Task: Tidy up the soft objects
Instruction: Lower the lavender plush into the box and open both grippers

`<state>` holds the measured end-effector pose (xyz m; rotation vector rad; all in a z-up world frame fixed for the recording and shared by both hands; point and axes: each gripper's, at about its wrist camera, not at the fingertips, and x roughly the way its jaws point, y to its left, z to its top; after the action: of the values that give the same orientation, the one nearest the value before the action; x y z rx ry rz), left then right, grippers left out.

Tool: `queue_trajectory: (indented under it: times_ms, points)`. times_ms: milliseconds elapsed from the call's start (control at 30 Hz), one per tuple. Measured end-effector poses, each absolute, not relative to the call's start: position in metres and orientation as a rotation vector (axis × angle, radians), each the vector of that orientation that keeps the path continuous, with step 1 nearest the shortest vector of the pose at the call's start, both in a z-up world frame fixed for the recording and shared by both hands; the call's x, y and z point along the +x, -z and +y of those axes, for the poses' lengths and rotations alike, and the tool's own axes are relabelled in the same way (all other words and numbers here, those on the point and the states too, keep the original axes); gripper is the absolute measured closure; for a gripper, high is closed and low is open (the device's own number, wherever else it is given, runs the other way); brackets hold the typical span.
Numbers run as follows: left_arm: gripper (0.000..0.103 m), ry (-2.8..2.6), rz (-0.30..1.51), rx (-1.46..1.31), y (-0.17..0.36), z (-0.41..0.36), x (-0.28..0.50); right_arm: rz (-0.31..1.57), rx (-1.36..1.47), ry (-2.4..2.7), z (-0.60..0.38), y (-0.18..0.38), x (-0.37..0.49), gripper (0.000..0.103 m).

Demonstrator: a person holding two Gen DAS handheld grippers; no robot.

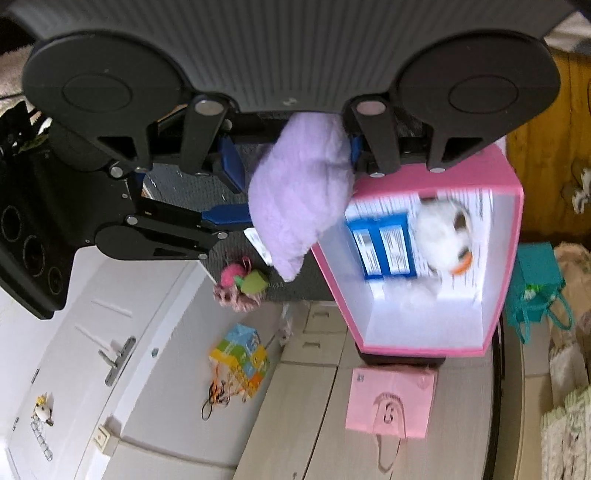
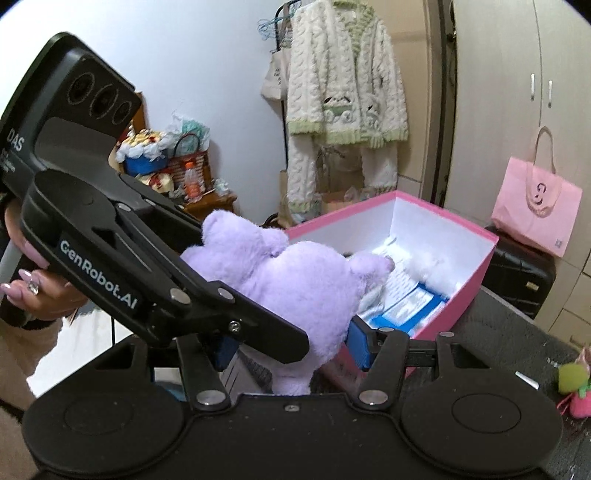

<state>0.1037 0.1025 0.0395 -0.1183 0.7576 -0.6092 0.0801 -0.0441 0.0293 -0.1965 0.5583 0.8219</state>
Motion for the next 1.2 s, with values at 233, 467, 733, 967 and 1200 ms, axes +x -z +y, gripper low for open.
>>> queue_trajectory:
  times_ms: [233, 467, 733, 967, 1200]
  points:
    - [0.050, 0.585, 0.678, -0.127, -0.045, 0.114, 0.152, 0.533, -0.173, -0.748, -0.042, -0.037, 0.128, 0.039]
    - [0.054, 0.544, 0.674, -0.189, -0.031, 0.127, 0.212, 0.592, -0.144, -0.682, -0.034, -0.024, 0.193, 0.040]
    - [0.060, 0.496, 0.729, -0.186, -0.021, 0.124, 0.283, 0.653, -0.182, -0.617, -0.020, -0.017, 0.262, 0.040]
    - [0.060, 0.453, 0.847, -0.233, 0.002, 0.121, 0.333, 0.734, -0.290, -0.562, -0.003, -0.001, 0.309, 0.040]
    - [0.061, 0.394, 0.872, -0.233, 0.021, 0.116, 0.345, 0.742, -0.426, -0.461, 0.008, 0.017, 0.318, 0.033]
